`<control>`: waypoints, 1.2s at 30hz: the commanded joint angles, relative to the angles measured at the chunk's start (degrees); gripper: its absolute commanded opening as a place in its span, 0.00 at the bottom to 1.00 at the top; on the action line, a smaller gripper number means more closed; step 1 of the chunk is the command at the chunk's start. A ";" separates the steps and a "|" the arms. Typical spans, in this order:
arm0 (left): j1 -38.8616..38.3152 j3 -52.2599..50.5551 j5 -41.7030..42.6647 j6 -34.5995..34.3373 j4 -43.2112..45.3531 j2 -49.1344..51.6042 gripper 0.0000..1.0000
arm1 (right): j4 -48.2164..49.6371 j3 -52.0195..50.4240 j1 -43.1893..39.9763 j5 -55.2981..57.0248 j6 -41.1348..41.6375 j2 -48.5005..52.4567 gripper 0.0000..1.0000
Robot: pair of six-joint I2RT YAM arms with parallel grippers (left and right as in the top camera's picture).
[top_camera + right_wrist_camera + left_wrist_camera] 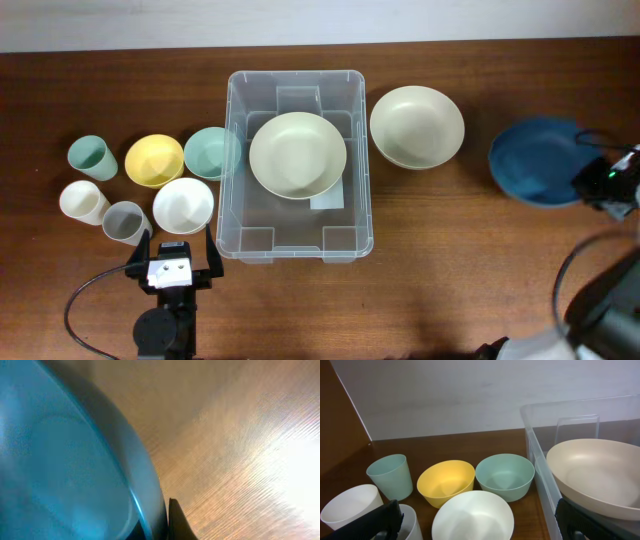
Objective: Pack container
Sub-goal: 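Lift the blue plate and stack it on the cream plate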
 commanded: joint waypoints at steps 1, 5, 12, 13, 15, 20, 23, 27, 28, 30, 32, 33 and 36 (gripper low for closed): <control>0.37 -0.39 -0.33 -0.74 0.07 -0.17 1.00 | 1.14 2.80 7.21 -1.92 -0.61 -15.04 0.04; 0.37 -0.39 -0.33 -0.72 0.07 -0.17 1.00 | 4.66 2.80 19.78 -1.92 -0.79 -22.21 0.04; 0.37 -0.39 -0.33 -0.74 0.07 -0.17 1.00 | 15.45 2.80 48.76 8.00 -0.76 -19.47 0.04; 0.37 -0.39 -0.33 -0.74 0.07 -0.17 1.00 | 16.70 2.80 50.86 9.90 -0.76 -18.34 0.04; 0.37 -0.39 -0.33 -0.74 0.07 -0.17 1.00 | 20.39 2.80 56.28 13.22 -0.76 -14.21 0.04; 0.37 -0.39 -0.33 -0.74 0.07 -0.17 1.00 | 28.70 2.80 62.97 13.79 -0.76 -2.95 0.04; 0.37 -0.39 -0.33 -0.74 0.07 -0.17 1.00 | 31.21 2.80 64.19 13.75 -0.72 1.40 0.04; 0.37 -0.39 -0.33 -0.74 0.07 -0.17 1.00 | 34.97 2.80 64.76 13.77 -0.74 6.60 0.04; 0.37 -0.39 -0.33 -0.74 0.07 -0.17 1.00 | 35.17 2.80 64.76 13.77 -0.74 6.86 0.04; 0.37 -0.39 -0.33 -0.74 0.07 -0.17 1.00 | 35.19 2.80 64.76 13.77 -0.76 6.86 0.21; 0.37 -0.39 -0.33 -0.74 0.07 -0.17 1.00 | 35.52 2.80 64.78 12.70 -0.76 6.80 0.40; 0.37 -0.39 -0.33 -0.74 0.07 -0.17 1.00 | 35.67 2.80 64.76 11.61 -0.76 6.80 0.49; 0.37 -0.39 -0.33 -0.74 0.07 -0.17 1.00 | 36.30 3.04 64.76 8.55 -0.76 6.58 0.55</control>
